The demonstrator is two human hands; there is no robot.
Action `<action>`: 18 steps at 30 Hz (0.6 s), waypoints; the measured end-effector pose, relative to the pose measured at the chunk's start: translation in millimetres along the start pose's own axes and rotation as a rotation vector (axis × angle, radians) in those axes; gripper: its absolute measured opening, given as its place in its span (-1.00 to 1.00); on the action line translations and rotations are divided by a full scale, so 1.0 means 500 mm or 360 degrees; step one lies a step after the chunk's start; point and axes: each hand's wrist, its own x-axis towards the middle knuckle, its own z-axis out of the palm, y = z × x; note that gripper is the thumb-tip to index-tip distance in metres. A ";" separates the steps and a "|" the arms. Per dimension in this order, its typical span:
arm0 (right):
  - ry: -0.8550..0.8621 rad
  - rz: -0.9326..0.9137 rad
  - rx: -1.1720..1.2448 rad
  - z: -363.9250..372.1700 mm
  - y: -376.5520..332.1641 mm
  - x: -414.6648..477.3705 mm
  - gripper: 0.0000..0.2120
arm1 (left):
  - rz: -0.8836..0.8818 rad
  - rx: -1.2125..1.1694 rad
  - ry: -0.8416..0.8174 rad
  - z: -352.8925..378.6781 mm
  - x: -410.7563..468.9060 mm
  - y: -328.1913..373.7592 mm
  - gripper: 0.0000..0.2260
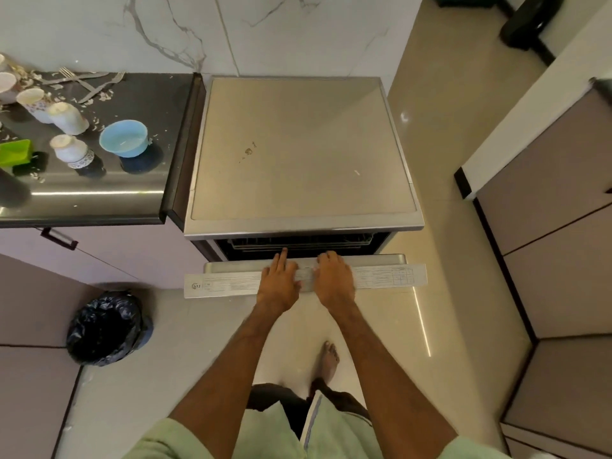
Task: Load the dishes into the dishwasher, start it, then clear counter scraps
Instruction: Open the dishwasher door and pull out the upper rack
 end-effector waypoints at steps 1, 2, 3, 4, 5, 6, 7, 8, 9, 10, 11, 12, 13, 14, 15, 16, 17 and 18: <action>-0.0070 -0.0072 -0.0040 0.016 -0.012 -0.004 -0.54 | 0.0004 0.0027 -0.0072 -0.003 -0.006 0.002 -0.53; -0.0189 -0.0101 -0.0094 0.033 -0.020 -0.011 -0.42 | 0.0014 0.0089 -0.0156 -0.004 -0.015 0.006 -0.49; -0.0306 -0.0112 -0.0154 0.048 -0.025 -0.022 -0.32 | 0.0021 0.0156 -0.0237 0.000 -0.026 0.009 -0.46; -0.0409 -0.0108 -0.0197 0.063 -0.024 -0.036 -0.25 | 0.0035 0.0210 -0.0293 0.007 -0.038 0.012 -0.44; -0.0487 -0.0095 -0.0225 0.081 -0.023 -0.055 -0.23 | 0.0060 0.0244 -0.0328 0.015 -0.053 0.010 -0.43; -0.0533 -0.0080 -0.0234 0.096 -0.021 -0.077 -0.23 | 0.0088 0.0249 -0.0340 0.025 -0.068 0.004 -0.43; -0.0562 -0.0063 -0.0238 0.110 -0.019 -0.102 -0.23 | 0.0110 0.0237 -0.0347 0.036 -0.083 -0.003 -0.45; -0.0584 -0.0041 -0.0244 0.125 -0.016 -0.130 -0.23 | 0.0123 0.0217 -0.0359 0.051 -0.102 -0.012 -0.45; -0.0595 -0.0017 -0.0241 0.138 -0.010 -0.153 -0.23 | 0.0127 0.0188 -0.0372 0.066 -0.116 -0.018 -0.46; -0.0613 0.0003 -0.0242 0.150 -0.005 -0.174 -0.25 | 0.0131 0.0138 -0.0399 0.080 -0.130 -0.022 -0.46; -0.0643 0.0014 -0.0249 0.161 -0.001 -0.197 -0.27 | 0.0134 0.0081 -0.0442 0.098 -0.148 -0.024 -0.44; -0.0674 0.0018 -0.0243 0.172 0.004 -0.218 -0.29 | 0.0137 0.0027 -0.0485 0.115 -0.166 -0.025 -0.41; -0.0705 0.0026 -0.0229 0.184 0.009 -0.237 -0.31 | 0.0136 -0.0009 -0.0523 0.135 -0.185 -0.024 -0.37; -0.0739 0.0032 -0.0216 0.195 0.014 -0.255 -0.32 | 0.0133 -0.0017 -0.0558 0.154 -0.205 -0.021 -0.34; -0.0777 0.0035 -0.0216 0.205 0.017 -0.273 -0.32 | 0.0128 -0.0010 -0.0592 0.174 -0.227 -0.017 -0.33; -0.0814 0.0035 -0.0225 0.215 0.021 -0.289 -0.33 | 0.0119 0.0001 -0.0624 0.195 -0.247 -0.013 -0.33; -0.0848 0.0029 -0.0236 0.224 0.026 -0.302 -0.34 | 0.0103 -0.0001 -0.0652 0.215 -0.266 -0.011 -0.34; -0.0880 0.0019 -0.0251 0.234 0.032 -0.311 -0.36 | 0.0089 -0.0008 -0.0673 0.234 -0.281 -0.011 -0.34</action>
